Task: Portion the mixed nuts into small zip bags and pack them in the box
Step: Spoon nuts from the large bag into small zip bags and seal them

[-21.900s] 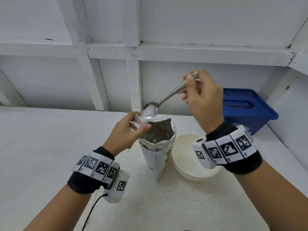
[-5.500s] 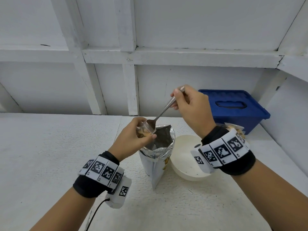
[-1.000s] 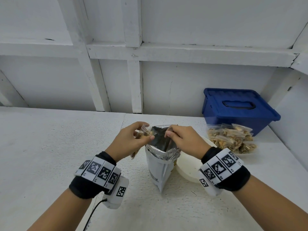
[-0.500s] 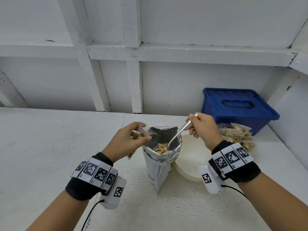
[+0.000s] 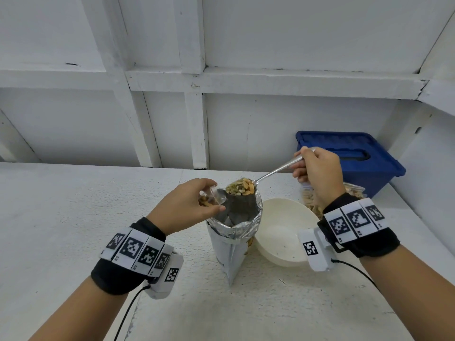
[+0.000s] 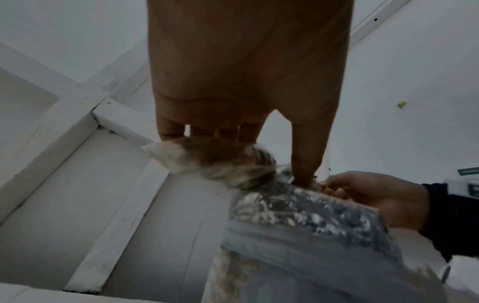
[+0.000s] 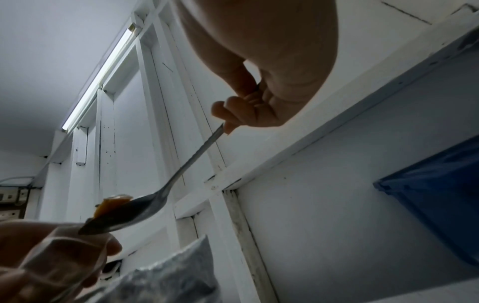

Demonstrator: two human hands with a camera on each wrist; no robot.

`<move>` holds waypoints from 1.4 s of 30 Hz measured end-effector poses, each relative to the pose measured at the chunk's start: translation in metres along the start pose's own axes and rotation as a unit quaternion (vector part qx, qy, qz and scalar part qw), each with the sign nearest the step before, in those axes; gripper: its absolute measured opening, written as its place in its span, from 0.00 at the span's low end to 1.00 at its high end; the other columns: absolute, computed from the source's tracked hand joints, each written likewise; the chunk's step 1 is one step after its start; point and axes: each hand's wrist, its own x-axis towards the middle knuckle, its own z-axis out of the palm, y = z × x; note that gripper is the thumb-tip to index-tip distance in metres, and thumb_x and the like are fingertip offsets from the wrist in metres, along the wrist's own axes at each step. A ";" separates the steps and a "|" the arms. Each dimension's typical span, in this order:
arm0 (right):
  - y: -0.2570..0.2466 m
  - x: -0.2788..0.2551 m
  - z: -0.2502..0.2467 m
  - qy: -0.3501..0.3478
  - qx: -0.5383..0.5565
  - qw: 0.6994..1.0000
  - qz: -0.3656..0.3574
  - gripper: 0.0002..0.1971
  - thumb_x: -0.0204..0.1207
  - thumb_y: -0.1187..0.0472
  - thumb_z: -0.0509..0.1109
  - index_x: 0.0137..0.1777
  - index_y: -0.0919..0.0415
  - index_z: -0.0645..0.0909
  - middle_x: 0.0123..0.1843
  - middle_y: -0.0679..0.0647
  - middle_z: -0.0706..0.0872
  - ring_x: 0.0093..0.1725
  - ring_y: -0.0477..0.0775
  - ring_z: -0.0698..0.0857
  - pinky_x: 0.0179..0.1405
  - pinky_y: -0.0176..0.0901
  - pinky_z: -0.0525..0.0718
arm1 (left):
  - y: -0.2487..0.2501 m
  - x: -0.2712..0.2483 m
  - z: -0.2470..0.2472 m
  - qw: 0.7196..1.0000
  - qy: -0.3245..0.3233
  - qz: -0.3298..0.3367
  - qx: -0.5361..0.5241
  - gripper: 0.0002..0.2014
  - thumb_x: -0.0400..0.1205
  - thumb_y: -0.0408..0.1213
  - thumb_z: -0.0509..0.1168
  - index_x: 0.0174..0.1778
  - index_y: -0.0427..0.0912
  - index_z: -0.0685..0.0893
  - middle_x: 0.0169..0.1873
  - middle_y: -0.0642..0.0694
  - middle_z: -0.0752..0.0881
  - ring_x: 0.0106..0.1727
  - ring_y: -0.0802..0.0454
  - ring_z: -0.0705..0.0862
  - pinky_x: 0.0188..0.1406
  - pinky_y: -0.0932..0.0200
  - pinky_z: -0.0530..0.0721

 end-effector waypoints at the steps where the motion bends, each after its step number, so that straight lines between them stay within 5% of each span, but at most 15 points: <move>1: -0.003 0.000 0.001 -0.001 0.003 1.000 -0.004 0.11 0.82 0.64 0.58 0.42 0.66 0.79 0.28 0.56 0.82 0.18 0.40 0.77 0.17 0.30 0.75 | 0.002 0.001 0.000 1.000 -0.001 0.002 0.004 0.28 0.74 0.49 0.71 0.69 0.46 0.75 0.53 0.55 0.78 0.51 0.57 0.77 0.48 0.66 0.74; 6: -0.010 -0.002 0.009 -0.017 -0.013 0.999 -0.032 0.12 0.83 0.64 0.58 0.39 0.63 0.78 0.28 0.56 0.83 0.18 0.40 0.78 0.17 0.30 0.75 | 0.008 0.006 0.004 1.000 0.002 0.010 -0.010 0.28 0.74 0.49 0.72 0.68 0.46 0.75 0.53 0.55 0.79 0.50 0.57 0.78 0.41 0.76 0.73; 10: -0.013 -0.006 0.019 -0.025 -0.038 0.997 -0.060 0.12 0.83 0.63 0.58 0.37 0.59 0.77 0.29 0.55 0.83 0.18 0.40 0.79 0.17 0.29 0.75 | 0.006 0.009 0.008 0.999 0.012 0.000 -0.039 0.28 0.72 0.50 0.73 0.67 0.47 0.76 0.53 0.54 0.80 0.50 0.56 0.80 0.44 0.71 0.77; 15: -0.034 -0.016 0.037 -0.036 -0.100 0.978 -0.182 0.11 0.83 0.62 0.58 0.41 0.62 0.77 0.31 0.53 0.83 0.21 0.37 0.81 0.19 0.26 0.76 | 0.006 0.007 0.011 0.994 0.037 -0.014 -0.098 0.21 0.72 0.47 0.74 0.59 0.52 0.76 0.47 0.59 0.80 0.43 0.69 0.78 0.36 0.77 0.75; 17: -0.043 -0.021 0.044 -0.031 -0.123 0.956 -0.265 0.12 0.83 0.61 0.59 0.41 0.64 0.78 0.30 0.55 0.83 0.26 0.42 0.84 0.23 0.34 0.81 | 0.004 0.007 0.012 0.991 0.045 -0.020 -0.126 0.19 0.73 0.46 0.74 0.56 0.52 0.75 0.45 0.60 0.80 0.43 0.69 0.78 0.34 0.79 0.76; 19: -0.050 -0.025 0.050 -0.024 -0.128 0.932 -0.337 0.14 0.83 0.58 0.58 0.41 0.66 0.79 0.30 0.60 0.84 0.27 0.54 0.85 0.26 0.52 0.84 | 0.001 0.007 0.013 0.987 0.055 -0.026 -0.147 0.18 0.73 0.45 0.73 0.55 0.52 0.75 0.44 0.60 0.81 0.44 0.67 0.79 0.36 0.78 0.76; 24: -0.060 -0.027 0.047 -0.007 -0.124 0.904 -0.409 0.18 0.81 0.54 0.56 0.42 0.67 0.80 0.28 0.58 0.84 0.26 0.59 0.84 0.23 0.56 0.81 | -0.008 0.004 0.013 0.980 0.073 -0.031 -0.183 0.18 0.73 0.44 0.73 0.56 0.50 0.76 0.44 0.60 0.82 0.45 0.64 0.80 0.38 0.74 0.75; 26: -0.060 -0.024 0.042 0.005 -0.105 0.913 -0.394 0.15 0.81 0.55 0.57 0.42 0.65 0.80 0.28 0.49 0.82 0.27 0.55 0.84 0.25 0.54 0.83 | -0.010 0.003 0.013 0.977 0.075 -0.032 -0.196 0.18 0.74 0.44 0.73 0.57 0.51 0.76 0.45 0.59 0.83 0.46 0.63 0.81 0.41 0.72 0.76; 28: -0.056 -0.018 0.033 0.028 -0.083 0.927 -0.364 0.11 0.83 0.58 0.59 0.44 0.60 0.79 0.30 0.44 0.81 0.27 0.45 0.84 0.23 0.39 0.82 | -0.012 0.003 0.012 0.976 0.077 -0.034 -0.203 0.17 0.74 0.43 0.72 0.57 0.51 0.76 0.47 0.58 0.84 0.47 0.62 0.82 0.43 0.70 0.77; 31: -0.041 -0.009 0.012 0.065 -0.067 0.950 -0.298 0.09 0.84 0.61 0.59 0.47 0.63 0.79 0.34 0.48 0.82 0.28 0.34 0.82 0.24 0.23 0.77 | -0.016 0.004 0.010 0.974 0.085 -0.037 -0.208 0.18 0.74 0.44 0.73 0.58 0.50 0.77 0.47 0.57 0.84 0.48 0.61 0.83 0.46 0.65 0.80; 38: 0.039 -0.005 -0.045 0.178 -0.084 0.972 -0.124 0.12 0.84 0.58 0.57 0.50 0.64 0.79 0.31 0.49 0.80 0.24 0.35 0.80 0.24 0.24 0.77 | -0.017 0.010 0.000 0.973 0.125 -0.014 -0.191 0.15 0.76 0.41 0.71 0.57 0.47 0.79 0.46 0.55 0.85 0.45 0.63 0.83 0.42 0.73 0.78; 40: 0.068 -0.009 -0.053 0.185 -0.102 0.974 -0.083 0.11 0.83 0.60 0.57 0.48 0.65 0.78 0.33 0.54 0.80 0.28 0.40 0.81 0.33 0.35 0.82 | -0.014 0.012 -0.003 0.973 0.135 -0.006 -0.185 0.13 0.76 0.40 0.70 0.55 0.48 0.79 0.45 0.57 0.84 0.43 0.65 0.82 0.40 0.77 0.77; 42: 0.092 -0.014 -0.055 0.164 -0.128 0.977 -0.038 0.09 0.83 0.61 0.58 0.46 0.64 0.76 0.37 0.59 0.82 0.36 0.57 0.83 0.41 0.52 0.84 | -0.010 0.015 -0.006 0.973 0.140 0.001 -0.182 0.12 0.77 0.40 0.70 0.55 0.50 0.78 0.44 0.59 0.83 0.44 0.64 0.82 0.40 0.77 0.77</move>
